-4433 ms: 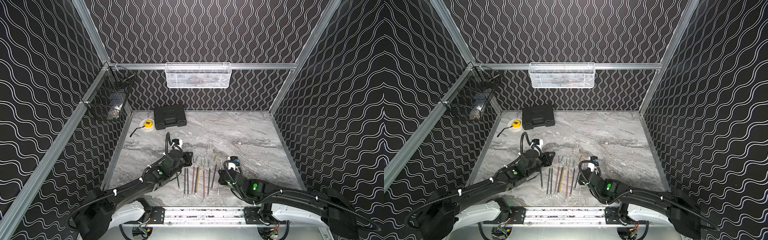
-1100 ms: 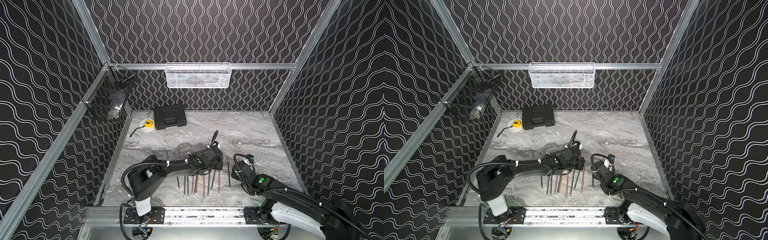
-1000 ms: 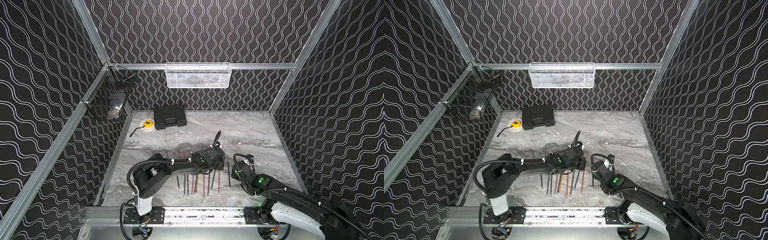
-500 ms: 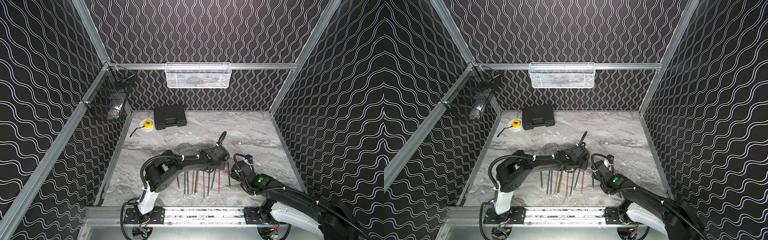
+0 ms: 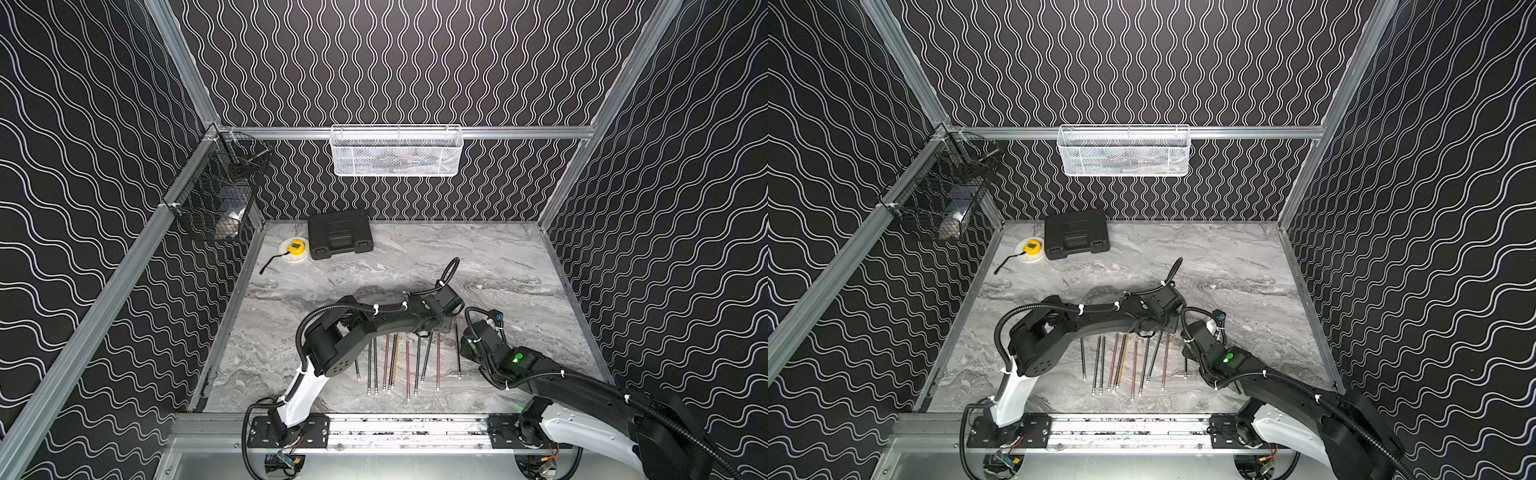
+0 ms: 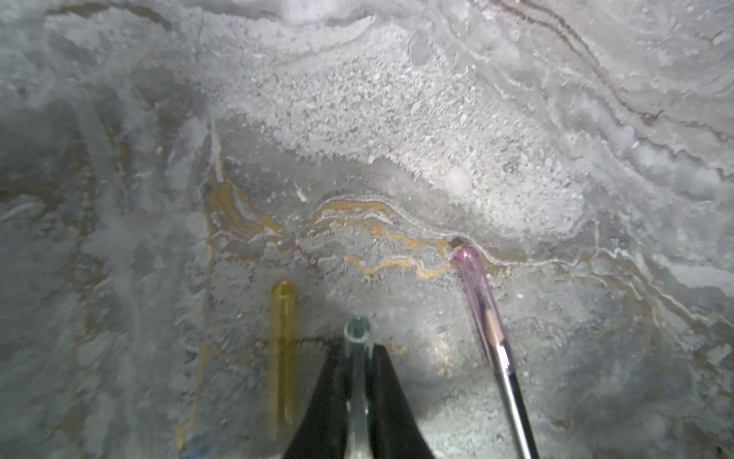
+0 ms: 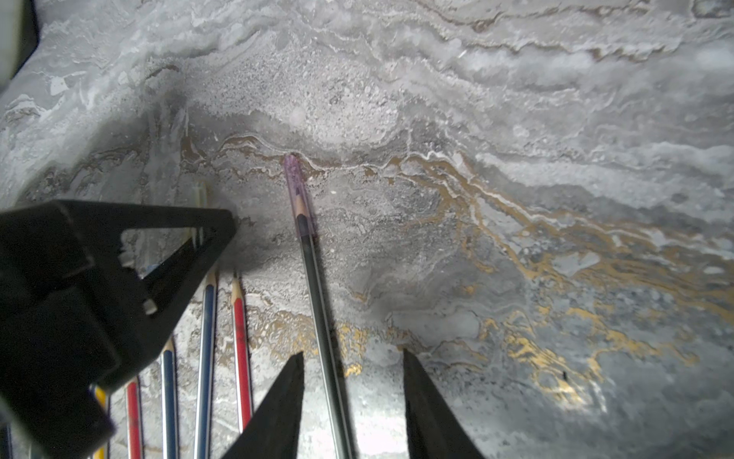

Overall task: Remove the protective cover of the pencils
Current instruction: Place the protective sleeve at the center of the board.

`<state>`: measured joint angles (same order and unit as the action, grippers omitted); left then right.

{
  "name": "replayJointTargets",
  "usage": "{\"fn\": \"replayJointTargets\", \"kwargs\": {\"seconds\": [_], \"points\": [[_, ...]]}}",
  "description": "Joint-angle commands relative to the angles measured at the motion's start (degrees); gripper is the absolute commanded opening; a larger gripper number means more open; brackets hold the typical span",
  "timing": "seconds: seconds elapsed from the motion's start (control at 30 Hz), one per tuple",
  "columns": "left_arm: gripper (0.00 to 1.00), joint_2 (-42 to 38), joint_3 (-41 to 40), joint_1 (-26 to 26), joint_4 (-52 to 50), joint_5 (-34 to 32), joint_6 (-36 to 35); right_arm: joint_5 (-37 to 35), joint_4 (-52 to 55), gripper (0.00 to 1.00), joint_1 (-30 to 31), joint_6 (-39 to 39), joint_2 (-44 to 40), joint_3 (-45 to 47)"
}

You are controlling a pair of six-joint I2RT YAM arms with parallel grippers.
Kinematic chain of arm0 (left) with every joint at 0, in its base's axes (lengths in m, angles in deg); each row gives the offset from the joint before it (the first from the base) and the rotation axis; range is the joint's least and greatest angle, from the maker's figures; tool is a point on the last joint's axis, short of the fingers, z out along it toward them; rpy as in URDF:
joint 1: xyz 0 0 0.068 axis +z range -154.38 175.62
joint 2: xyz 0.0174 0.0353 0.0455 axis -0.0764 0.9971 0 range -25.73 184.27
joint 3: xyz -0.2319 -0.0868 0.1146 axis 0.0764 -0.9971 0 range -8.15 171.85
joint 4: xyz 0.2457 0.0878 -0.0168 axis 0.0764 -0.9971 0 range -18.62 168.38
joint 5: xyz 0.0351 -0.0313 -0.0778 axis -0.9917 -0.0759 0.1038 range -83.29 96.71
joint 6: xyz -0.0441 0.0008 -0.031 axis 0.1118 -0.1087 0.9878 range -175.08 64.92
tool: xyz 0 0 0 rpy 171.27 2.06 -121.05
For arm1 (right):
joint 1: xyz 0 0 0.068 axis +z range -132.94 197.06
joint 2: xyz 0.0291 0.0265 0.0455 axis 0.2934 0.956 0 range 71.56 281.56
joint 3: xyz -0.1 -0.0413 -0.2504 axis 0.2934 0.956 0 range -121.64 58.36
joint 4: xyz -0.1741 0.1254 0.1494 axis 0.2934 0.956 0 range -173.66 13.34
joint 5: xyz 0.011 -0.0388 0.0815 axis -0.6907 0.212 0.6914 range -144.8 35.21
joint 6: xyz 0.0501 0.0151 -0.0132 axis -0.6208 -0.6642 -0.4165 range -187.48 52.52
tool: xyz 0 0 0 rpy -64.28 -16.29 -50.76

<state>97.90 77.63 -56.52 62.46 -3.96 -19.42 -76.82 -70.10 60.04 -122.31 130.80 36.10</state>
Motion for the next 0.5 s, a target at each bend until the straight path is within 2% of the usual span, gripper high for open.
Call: {"fn": "replayJointTargets", "kwargs": {"seconds": [0.0, 0.47], "points": [[0.1, 1.8, 1.2, -0.2, -3.8, -1.0, -1.4, 0.1, -1.3, 0.41, -0.1, -0.1, 0.2, 0.0], [0.24, 2.5, 1.6, -0.3, -4.3, -0.8, -1.0, 0.7, -1.6, 0.41, -0.4, 0.0, -0.3, 0.5]]}}
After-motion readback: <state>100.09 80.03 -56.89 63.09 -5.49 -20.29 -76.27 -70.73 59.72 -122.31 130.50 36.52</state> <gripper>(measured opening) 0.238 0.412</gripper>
